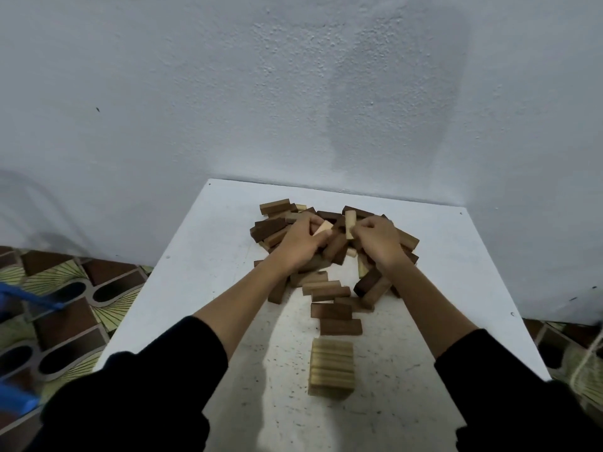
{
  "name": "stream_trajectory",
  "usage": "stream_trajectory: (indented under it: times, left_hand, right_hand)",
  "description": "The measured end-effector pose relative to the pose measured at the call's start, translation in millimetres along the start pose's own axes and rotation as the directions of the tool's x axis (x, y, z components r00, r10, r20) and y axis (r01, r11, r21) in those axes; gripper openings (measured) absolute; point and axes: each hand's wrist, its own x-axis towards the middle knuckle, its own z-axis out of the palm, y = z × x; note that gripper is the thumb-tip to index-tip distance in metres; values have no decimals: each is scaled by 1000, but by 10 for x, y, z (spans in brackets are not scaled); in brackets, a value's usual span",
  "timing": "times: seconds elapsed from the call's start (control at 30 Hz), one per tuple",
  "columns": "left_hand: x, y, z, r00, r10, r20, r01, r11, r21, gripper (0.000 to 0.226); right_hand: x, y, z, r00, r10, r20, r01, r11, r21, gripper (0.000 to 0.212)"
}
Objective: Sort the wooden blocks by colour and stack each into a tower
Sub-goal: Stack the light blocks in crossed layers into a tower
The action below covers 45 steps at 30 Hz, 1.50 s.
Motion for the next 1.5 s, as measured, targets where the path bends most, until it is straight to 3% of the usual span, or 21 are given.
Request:
stream_trajectory:
  times: [0.07,0.13,0.23,0.37,0.43,0.5,0.67,0.73,0.87,0.93,1.17,1.3,1.4,1.43,1.5]
  left_hand:
    - [-47,13,-45,999,-26,-48,16,982,-187,12]
    - [-126,44,-101,996,-45,-80,16,944,-330,10]
    - [-259,59,-176,995,-86,-54,47,861,-506,9]
    - [-522,100,-325,994,-94,-64,44,837,-545,20]
    - [-674,46,-460,989,-97,-113,24,851,-524,14]
    - [-792,-53,-586,983,-97,-153,12,878,-479,11]
    - [-1296,-500,-823,975,-174,-137,151,975,-166,14]
    - [-1460,-718,-828,963,-196,-187,187,980,-66,11]
    - [-1659,-903,-820,903,-117,-414,159,985,67,31]
    - [-1677,-937,-858,877,-59,-477,123,987,103,23]
    - [-1634,-1079,-1001,893,-80,-442,192,958,214,11]
    - [-1593,-1137,-1056,901,-91,-424,217,941,260,18]
    - [-1599,-1135,-1087,885,-126,-449,236,952,197,17]
    - [-1607,-1132,-1105,888,-103,-448,206,961,187,11]
    - [-1619,-1140,-1163,900,-39,-435,136,972,194,24]
  right_hand:
    - [-147,-130,-59,986,63,155,-85,987,137,15]
    - [-277,-234,-62,967,57,247,-98,983,157,11]
    - [-490,-427,-29,965,-7,262,-29,991,132,9]
    - [-716,-620,124,954,-80,290,56,994,92,10]
    - [-829,-704,249,947,-60,315,36,996,82,5]
    - [-902,-762,362,948,-30,318,-12,991,131,22]
    - [-1294,-658,850,926,-31,377,-2,996,88,28]
    - [-1501,-479,1124,947,-36,321,9,997,83,30]
    - [-1692,-126,1517,983,-89,161,74,993,98,29]
    - [-1705,-67,1587,988,-64,140,45,990,134,24]
    - [-1590,32,1796,993,-99,57,101,994,-31,17]
    - [-1528,40,1797,992,-98,77,106,988,-110,23]
    - [-1509,30,1802,989,-120,84,129,986,-108,27]
    - [-1500,28,1802,987,-128,96,138,985,-100,28]
    - [-1504,32,1794,980,-150,132,162,983,-85,33]
